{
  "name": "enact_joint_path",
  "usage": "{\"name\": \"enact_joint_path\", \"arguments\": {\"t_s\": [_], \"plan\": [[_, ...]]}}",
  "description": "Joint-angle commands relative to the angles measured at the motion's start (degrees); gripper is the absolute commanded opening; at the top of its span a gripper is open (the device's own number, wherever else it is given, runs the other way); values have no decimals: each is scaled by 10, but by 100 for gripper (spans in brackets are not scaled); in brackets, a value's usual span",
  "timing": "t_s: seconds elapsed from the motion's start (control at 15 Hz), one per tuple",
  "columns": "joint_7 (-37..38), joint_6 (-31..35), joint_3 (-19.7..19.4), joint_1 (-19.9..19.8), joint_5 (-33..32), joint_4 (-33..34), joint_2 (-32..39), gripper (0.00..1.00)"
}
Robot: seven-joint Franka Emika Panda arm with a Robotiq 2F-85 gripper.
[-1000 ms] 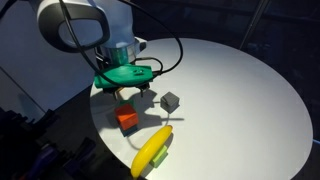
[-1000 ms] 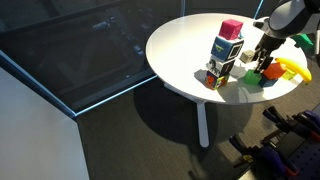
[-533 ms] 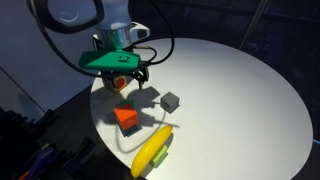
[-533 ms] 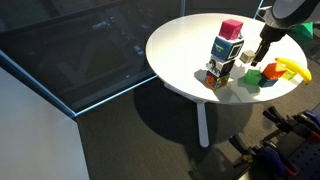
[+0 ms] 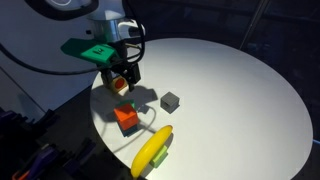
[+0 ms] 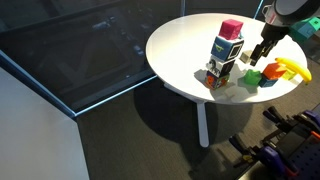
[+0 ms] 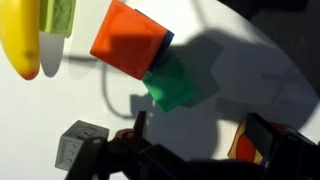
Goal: Put the green block on the table
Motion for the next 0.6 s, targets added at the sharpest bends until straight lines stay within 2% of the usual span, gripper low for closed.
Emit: {"name": "enact_joint_path", "arguments": {"t_s": [0.0, 0.53], "plan": [[45, -38, -3, 11, -6, -22, -51, 100], [103, -54, 18, 55, 5, -54, -140, 100]]}}
